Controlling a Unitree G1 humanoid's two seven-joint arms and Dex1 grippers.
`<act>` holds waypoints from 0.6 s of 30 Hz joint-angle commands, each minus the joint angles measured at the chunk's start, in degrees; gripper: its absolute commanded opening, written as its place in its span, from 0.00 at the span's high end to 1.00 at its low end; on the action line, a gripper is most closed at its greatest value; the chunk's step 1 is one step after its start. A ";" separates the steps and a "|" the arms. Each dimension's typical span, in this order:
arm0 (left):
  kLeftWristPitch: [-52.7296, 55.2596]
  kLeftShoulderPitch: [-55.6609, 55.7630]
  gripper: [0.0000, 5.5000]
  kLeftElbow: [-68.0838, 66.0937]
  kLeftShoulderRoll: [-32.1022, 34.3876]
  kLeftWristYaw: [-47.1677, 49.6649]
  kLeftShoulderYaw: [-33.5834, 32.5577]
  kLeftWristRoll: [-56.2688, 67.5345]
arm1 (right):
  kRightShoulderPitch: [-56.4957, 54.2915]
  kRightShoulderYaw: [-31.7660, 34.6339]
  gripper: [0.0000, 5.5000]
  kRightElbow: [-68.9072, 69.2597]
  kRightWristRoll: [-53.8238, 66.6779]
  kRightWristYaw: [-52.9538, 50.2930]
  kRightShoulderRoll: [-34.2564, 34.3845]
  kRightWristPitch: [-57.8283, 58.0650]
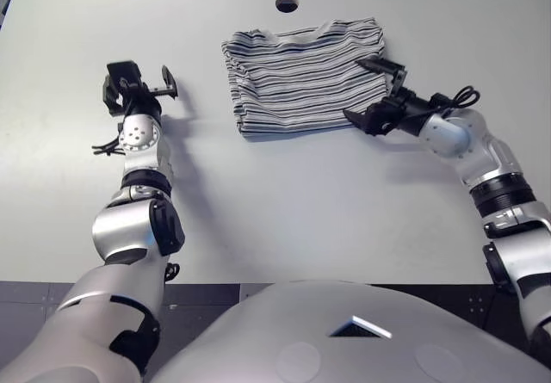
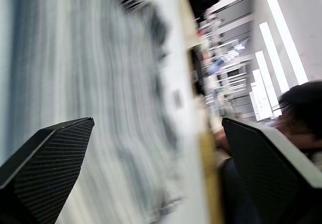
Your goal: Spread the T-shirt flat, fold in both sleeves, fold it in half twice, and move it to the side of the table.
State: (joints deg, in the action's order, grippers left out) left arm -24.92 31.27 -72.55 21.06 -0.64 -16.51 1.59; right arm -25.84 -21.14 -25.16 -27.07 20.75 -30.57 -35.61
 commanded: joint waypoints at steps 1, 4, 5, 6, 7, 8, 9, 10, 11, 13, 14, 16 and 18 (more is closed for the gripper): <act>-4.10 -3.16 0.00 3.60 -3.21 0.22 0.40 0.94 | -4.52 1.30 0.14 0.19 -0.62 -0.47 0.31 2.67; -6.25 -5.12 0.00 6.46 -5.52 0.06 1.58 0.73 | -10.17 -1.20 0.14 -12.46 -6.61 -5.43 0.39 2.82; -6.69 -5.73 0.00 7.59 -6.02 -0.08 1.56 1.06 | -11.20 -2.20 0.14 -16.22 -8.17 -7.03 0.50 2.59; -7.22 -6.44 0.00 9.03 -6.32 0.11 1.63 1.19 | -11.66 -3.53 0.14 -19.76 -10.02 -8.68 0.60 2.17; -7.59 -7.08 0.00 10.55 -6.56 0.17 1.54 1.49 | -11.71 -4.60 0.14 -22.56 -11.30 -9.89 0.68 1.70; -7.82 -7.69 0.00 12.21 -6.67 0.23 1.35 1.82 | -11.36 -5.70 0.14 -24.75 -12.38 -10.87 0.76 1.08; -7.91 -8.36 0.00 13.94 -6.70 0.36 1.15 2.13 | -10.85 -6.68 0.14 -26.35 -13.25 -11.55 0.71 0.30; -7.88 -9.32 0.00 16.07 -6.66 0.44 0.75 2.73 | -10.30 -7.44 0.14 -27.58 -13.78 -12.12 0.57 -0.59; -7.63 -10.38 0.00 18.45 -6.62 0.49 0.42 3.30 | -9.32 -8.05 0.14 -27.80 -13.92 -12.05 0.13 -1.70; -6.98 -12.31 0.00 23.11 -6.61 1.03 0.07 3.70 | -7.12 -9.45 0.14 -25.94 -14.31 -11.16 -1.10 -3.78; -6.49 -13.28 0.00 25.85 -6.57 1.40 0.04 3.63 | -5.24 -10.44 0.14 -22.82 -14.84 -9.85 -2.57 -5.02; -5.36 -14.77 0.00 30.23 -6.44 2.10 0.08 3.35 | -1.40 -11.58 0.14 -15.11 -15.04 -6.23 -6.47 -6.71; -4.09 -16.63 0.00 34.51 -5.95 2.64 -0.17 3.32 | 3.09 -11.38 0.14 -5.06 -13.40 -1.60 -11.23 -7.11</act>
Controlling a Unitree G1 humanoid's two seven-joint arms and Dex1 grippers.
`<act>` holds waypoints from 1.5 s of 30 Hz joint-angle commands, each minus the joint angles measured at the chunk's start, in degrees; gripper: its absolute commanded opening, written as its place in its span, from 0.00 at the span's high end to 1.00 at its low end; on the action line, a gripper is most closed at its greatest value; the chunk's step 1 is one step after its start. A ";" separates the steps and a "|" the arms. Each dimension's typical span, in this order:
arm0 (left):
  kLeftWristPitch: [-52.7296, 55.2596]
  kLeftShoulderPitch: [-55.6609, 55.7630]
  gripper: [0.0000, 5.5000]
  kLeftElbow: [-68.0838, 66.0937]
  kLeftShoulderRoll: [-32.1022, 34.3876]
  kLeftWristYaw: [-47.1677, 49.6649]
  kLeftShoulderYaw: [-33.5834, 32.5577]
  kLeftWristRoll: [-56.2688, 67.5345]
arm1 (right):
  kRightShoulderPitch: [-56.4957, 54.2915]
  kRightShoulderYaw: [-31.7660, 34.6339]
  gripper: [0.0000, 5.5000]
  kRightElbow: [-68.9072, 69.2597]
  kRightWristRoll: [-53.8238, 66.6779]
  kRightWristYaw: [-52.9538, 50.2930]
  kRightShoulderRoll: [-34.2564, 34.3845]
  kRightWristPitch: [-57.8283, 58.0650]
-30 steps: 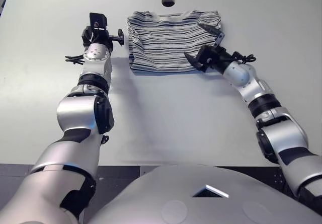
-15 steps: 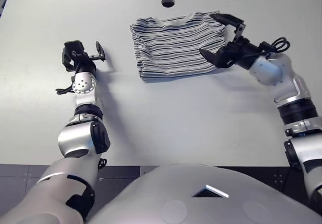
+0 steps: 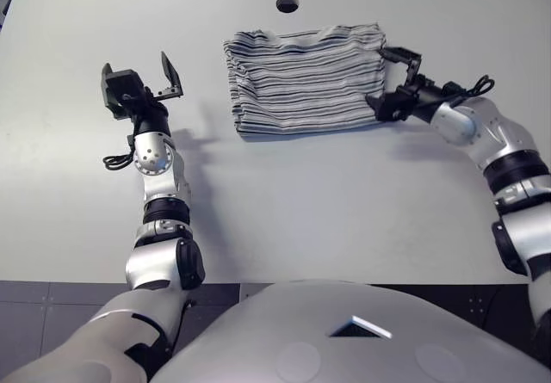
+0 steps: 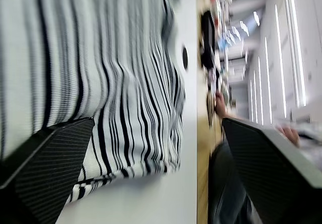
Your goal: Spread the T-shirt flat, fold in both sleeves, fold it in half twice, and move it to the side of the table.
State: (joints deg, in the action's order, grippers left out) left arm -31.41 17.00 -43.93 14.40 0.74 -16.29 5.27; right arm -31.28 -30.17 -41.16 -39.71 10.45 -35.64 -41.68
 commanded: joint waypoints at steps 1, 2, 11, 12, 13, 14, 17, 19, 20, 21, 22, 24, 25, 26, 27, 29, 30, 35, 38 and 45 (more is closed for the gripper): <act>3.08 -3.77 0.00 8.54 1.28 1.29 -0.74 -0.31 | 12.80 -1.92 0.14 19.78 1.49 12.31 -9.81 -0.72; 3.84 -5.14 0.00 10.91 1.80 1.34 -1.08 -0.32 | 16.59 -1.57 0.14 27.47 3.45 15.50 -12.77 -0.06; 8.96 -12.36 0.00 21.38 4.85 1.20 -5.43 0.81 | 17.13 -18.26 0.14 40.19 -3.81 26.57 8.28 5.73; 8.94 -12.29 0.00 21.41 4.90 1.25 -5.63 0.82 | 15.53 -19.17 0.14 37.92 -4.33 24.94 12.40 6.35; 8.93 -12.21 0.00 21.45 4.93 1.28 -5.75 0.83 | 14.42 -19.57 0.14 36.53 -4.97 23.21 15.52 7.06; 8.81 -12.10 0.00 21.27 4.99 1.40 -5.92 0.83 | 13.62 -19.28 0.14 36.12 -4.86 21.52 18.11 7.70; 8.49 -11.68 0.00 20.38 4.97 1.58 -6.34 0.89 | 12.93 -17.28 0.14 37.48 -3.25 18.77 21.14 8.65; 8.23 -11.33 0.00 20.10 4.80 1.40 -6.01 0.34 | 13.62 -13.62 0.14 42.41 1.41 18.91 20.44 9.19; 8.16 -11.31 0.00 20.52 4.68 1.24 -5.74 0.09 | 14.17 -11.96 0.14 45.35 4.49 19.84 19.31 9.44; 7.94 -11.30 0.00 20.76 4.74 0.96 -5.48 -0.14 | 14.85 -10.52 0.14 48.14 8.05 21.09 18.16 9.90; 7.67 -11.47 0.00 21.24 4.78 0.74 -5.07 -0.57 | 15.28 -8.34 0.14 50.93 12.57 22.19 17.17 11.15; 7.36 -11.88 0.00 22.25 4.89 0.17 -4.45 -1.05 | 14.23 -2.98 0.14 52.53 18.12 22.32 16.13 13.82; 7.05 -12.18 0.00 22.81 5.11 -0.05 -4.19 -1.44 | 12.35 0.02 0.14 50.46 18.79 21.19 15.53 14.37; 6.67 -12.46 0.00 23.30 5.41 -0.16 -3.97 -1.89 | 9.91 2.47 0.14 46.72 18.22 19.39 15.04 14.25; 6.58 -12.70 0.00 23.88 5.54 -0.21 -3.88 -2.02 | 7.57 4.04 0.14 42.68 16.60 17.38 14.78 13.92; 6.45 -12.10 0.00 24.24 5.41 -0.20 -3.39 -2.36 | 2.56 3.88 0.14 30.87 11.43 12.01 15.48 13.43; 6.39 -11.85 0.00 24.42 5.18 -0.05 -3.17 -2.57 | 0.34 2.67 0.14 24.73 8.80 9.50 16.34 12.76; 6.05 -10.97 0.00 24.77 3.62 0.41 -1.48 -3.30 | -8.09 -6.01 0.14 -4.26 -3.21 -4.26 23.83 11.48; 5.53 -10.10 0.00 24.57 3.30 0.04 -0.25 -3.69 | -11.32 -10.16 0.14 -17.51 -7.77 -10.05 27.41 12.71; 1.40 -16.58 0.00 29.69 6.90 -4.73 2.76 -7.54 | -5.99 -7.84 0.14 -19.26 -4.89 -14.56 17.29 7.39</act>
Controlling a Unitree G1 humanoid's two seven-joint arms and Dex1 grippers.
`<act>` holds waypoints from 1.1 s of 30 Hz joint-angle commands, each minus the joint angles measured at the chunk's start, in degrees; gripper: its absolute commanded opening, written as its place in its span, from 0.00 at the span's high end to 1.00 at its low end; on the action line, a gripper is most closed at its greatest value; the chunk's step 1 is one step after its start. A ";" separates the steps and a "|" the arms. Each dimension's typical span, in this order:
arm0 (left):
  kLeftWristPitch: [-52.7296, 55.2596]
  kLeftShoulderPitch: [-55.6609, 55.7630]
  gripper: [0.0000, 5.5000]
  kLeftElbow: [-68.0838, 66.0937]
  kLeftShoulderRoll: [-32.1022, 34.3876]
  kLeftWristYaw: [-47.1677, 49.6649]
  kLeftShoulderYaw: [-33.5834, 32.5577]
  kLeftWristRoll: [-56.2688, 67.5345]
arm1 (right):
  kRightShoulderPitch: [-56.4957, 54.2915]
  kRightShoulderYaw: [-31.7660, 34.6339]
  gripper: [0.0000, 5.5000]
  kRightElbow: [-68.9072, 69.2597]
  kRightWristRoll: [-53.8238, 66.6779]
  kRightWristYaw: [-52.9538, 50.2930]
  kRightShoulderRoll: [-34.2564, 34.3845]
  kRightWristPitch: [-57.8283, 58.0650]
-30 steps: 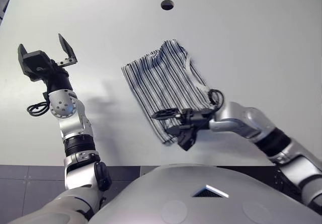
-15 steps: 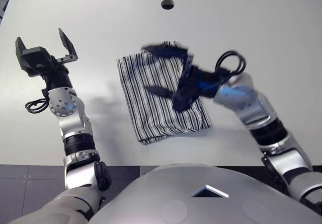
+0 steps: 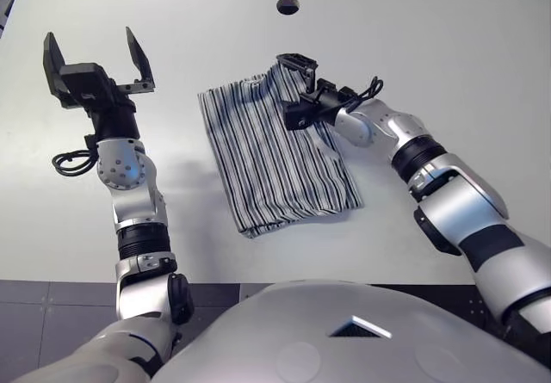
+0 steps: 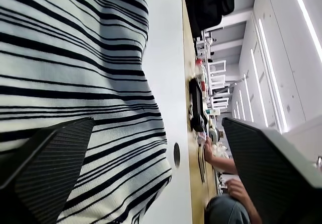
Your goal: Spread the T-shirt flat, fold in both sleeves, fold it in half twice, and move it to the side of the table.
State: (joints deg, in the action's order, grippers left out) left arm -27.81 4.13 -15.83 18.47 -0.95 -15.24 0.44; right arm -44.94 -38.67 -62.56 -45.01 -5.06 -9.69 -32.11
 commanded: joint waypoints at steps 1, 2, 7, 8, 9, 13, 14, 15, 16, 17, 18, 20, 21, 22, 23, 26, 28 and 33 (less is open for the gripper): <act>-3.11 -4.86 0.00 1.83 3.86 -4.01 2.17 -3.74 | 9.79 0.67 0.14 5.67 0.39 0.95 -10.38 -3.00; -3.98 -6.06 0.00 2.11 4.92 -4.74 2.40 -4.68 | 11.67 0.75 0.14 9.65 0.48 1.32 -11.58 -3.41; -9.15 -8.26 0.00 1.65 10.17 -6.18 3.47 -10.79 | 14.22 2.91 0.14 24.50 0.32 0.51 -13.58 -0.74; -10.78 -8.58 0.00 1.35 11.60 -5.92 3.93 -13.35 | 14.41 4.09 0.14 27.13 0.63 -0.31 -14.02 -0.51; -12.18 -8.98 0.00 1.30 12.94 -5.31 4.42 -16.21 | 14.95 5.52 0.14 30.00 1.21 -1.13 -14.55 -0.41; -18.72 -12.35 0.00 3.28 22.43 -3.19 7.73 -34.23 | 26.55 16.66 0.14 53.80 14.43 4.80 -25.62 -4.15; -19.36 -13.62 0.00 4.08 24.06 -3.54 7.75 -35.72 | 30.25 17.77 0.14 58.45 18.65 8.85 -29.71 -5.20; -19.92 -14.73 0.00 4.73 25.39 -3.81 7.95 -36.97 | 33.68 18.56 0.14 62.14 21.44 12.51 -33.27 -5.52; -20.47 -15.91 0.00 5.71 26.69 -4.87 8.64 -37.67 | 38.28 19.18 0.14 65.62 24.13 16.53 -37.75 -5.49; -21.59 -17.15 0.05 6.50 28.26 -5.91 9.63 -38.35 | 43.43 19.47 0.14 68.56 25.78 20.54 -42.39 -5.18; -22.77 -18.72 0.06 7.54 30.31 -7.68 10.96 -38.96 | 48.63 19.66 0.14 71.41 27.51 24.42 -46.53 -4.42; -24.16 -21.27 0.13 9.49 33.57 -10.71 12.83 -39.72 | 55.35 19.91 0.14 75.29 28.78 30.01 -51.38 -3.08; -24.51 -22.43 0.14 10.58 35.03 -12.23 13.49 -39.86 | 57.41 20.09 0.14 76.70 28.39 32.10 -52.76 -2.43; -24.67 -23.26 0.18 11.53 36.18 -13.54 13.94 -39.53 | 58.75 20.41 0.14 77.75 27.79 33.78 -53.50 -1.79; -24.56 -23.98 0.21 12.61 37.14 -14.88 14.29 -39.09 | 59.46 20.43 0.14 78.40 26.92 35.25 -53.78 -1.25; -23.88 -25.13 0.23 14.60 38.98 -19.83 17.23 -37.59 | 57.74 18.75 0.14 77.78 22.77 38.70 -51.57 -0.58; -24.16 -23.81 0.23 14.79 39.20 -22.45 20.29 -37.20 | 54.57 16.75 0.14 75.69 19.78 40.18 -48.66 -1.06; -24.66 -19.49 0.23 14.16 38.38 -25.00 25.78 -36.13 | 48.25 12.93 0.14 69.63 15.43 42.00 -44.12 -3.29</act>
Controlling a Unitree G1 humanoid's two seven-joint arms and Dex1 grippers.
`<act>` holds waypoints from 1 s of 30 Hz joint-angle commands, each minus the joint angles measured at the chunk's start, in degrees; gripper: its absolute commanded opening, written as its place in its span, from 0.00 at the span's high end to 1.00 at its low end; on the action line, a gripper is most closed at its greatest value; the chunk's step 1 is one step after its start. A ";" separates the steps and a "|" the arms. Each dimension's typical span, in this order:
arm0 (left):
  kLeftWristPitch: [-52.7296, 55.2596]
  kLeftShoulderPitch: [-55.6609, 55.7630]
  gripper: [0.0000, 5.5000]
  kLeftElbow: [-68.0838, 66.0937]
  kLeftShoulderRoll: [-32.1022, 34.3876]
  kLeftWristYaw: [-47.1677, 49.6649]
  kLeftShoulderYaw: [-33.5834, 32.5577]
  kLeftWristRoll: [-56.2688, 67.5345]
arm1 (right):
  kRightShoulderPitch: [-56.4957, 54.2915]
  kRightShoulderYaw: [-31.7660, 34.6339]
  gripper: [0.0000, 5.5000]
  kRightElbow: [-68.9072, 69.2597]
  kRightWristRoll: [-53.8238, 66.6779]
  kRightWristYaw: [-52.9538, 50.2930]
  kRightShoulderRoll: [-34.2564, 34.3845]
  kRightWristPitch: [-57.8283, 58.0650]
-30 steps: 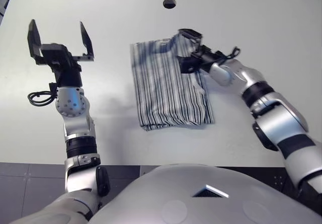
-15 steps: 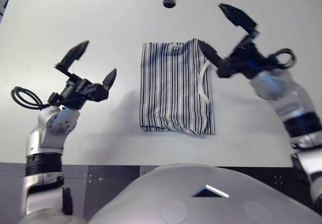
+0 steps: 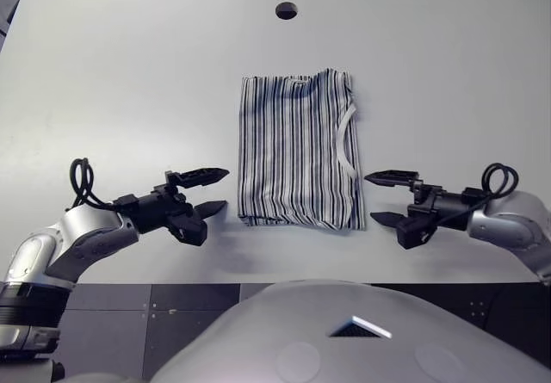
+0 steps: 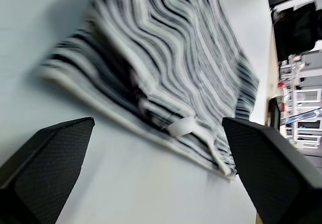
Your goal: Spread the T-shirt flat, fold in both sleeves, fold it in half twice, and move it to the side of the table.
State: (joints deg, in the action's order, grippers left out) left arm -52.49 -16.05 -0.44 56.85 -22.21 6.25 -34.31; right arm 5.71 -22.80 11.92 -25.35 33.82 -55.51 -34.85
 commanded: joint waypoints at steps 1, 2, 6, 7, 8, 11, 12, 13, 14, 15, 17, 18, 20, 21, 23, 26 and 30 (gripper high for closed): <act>-0.19 1.16 0.23 -1.29 0.05 -4.12 5.21 -1.09 | -2.97 -3.49 0.14 -5.58 -4.57 3.37 2.04 -1.12; -0.50 1.78 0.23 -1.34 -0.03 -4.64 6.39 -0.88 | -3.52 -4.13 0.14 -6.28 -4.77 3.57 2.52 -1.67; -1.56 4.14 0.35 -2.39 -0.01 -6.26 10.17 -0.01 | -3.57 -5.94 0.14 -5.30 -3.51 5.59 2.19 -3.20; -1.69 4.29 0.38 -2.71 0.28 -6.48 10.69 0.16 | -3.19 -6.16 0.14 -4.50 -2.61 6.47 1.56 -3.42; -1.84 4.32 0.42 -2.95 0.73 -6.79 11.16 0.33 | -2.96 -6.25 0.14 -3.81 -1.82 7.37 1.04 -3.59; -1.93 3.90 0.50 -2.70 1.73 -7.41 12.00 1.09 | -2.92 -6.18 0.14 -3.19 -0.59 8.93 0.52 -3.99; -2.13 3.88 0.53 -2.77 1.75 -7.36 12.26 1.38 | -3.29 -6.40 0.14 -3.80 -0.42 9.21 0.93 -4.06; -2.25 3.92 0.57 -2.86 1.70 -7.36 12.55 1.52 | -3.67 -6.59 0.14 -4.67 -0.24 9.46 1.26 -4.19; -2.33 3.99 0.59 -3.04 1.58 -7.30 12.83 1.57 | -4.00 -6.79 0.14 -5.59 0.01 9.72 1.54 -4.25; -2.33 4.10 0.63 -3.16 1.46 -7.26 13.05 1.59 | -4.25 -6.92 0.14 -6.46 0.04 9.79 1.70 -4.49; -2.41 4.83 0.69 -4.17 1.18 -6.96 13.47 1.53 | -5.09 -7.41 0.14 -8.42 -0.21 9.67 2.46 -4.99; -2.50 5.20 0.71 -4.69 1.05 -6.81 13.64 1.49 | -5.77 -7.60 0.18 -9.56 -0.41 9.30 3.15 -5.25; -2.76 5.66 0.78 -5.37 0.88 -6.58 13.89 1.41 | -6.83 -8.01 0.25 -11.55 -0.81 8.78 4.33 -5.85; -2.89 5.71 0.80 -5.47 0.88 -6.48 13.94 1.40 | -7.08 -8.26 0.27 -12.15 -0.85 8.85 4.61 -6.22; -3.03 5.76 0.86 -5.70 0.80 -6.17 14.00 1.31 | -6.95 -9.01 0.35 -12.13 -0.39 9.72 4.54 -6.91; -2.96 5.79 0.96 -6.16 0.36 -5.50 14.07 1.02 | -6.45 -10.31 0.48 -11.04 0.87 11.23 4.01 -7.94; -3.08 6.60 0.98 -7.03 -0.12 -5.12 14.19 1.13 | -6.19 -10.54 0.62 -10.80 1.54 11.65 4.01 -8.51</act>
State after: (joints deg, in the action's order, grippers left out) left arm -56.72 -9.06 -5.46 57.41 -26.48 19.33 -30.30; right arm -2.24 -31.40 2.50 -21.47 42.01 -50.28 -43.86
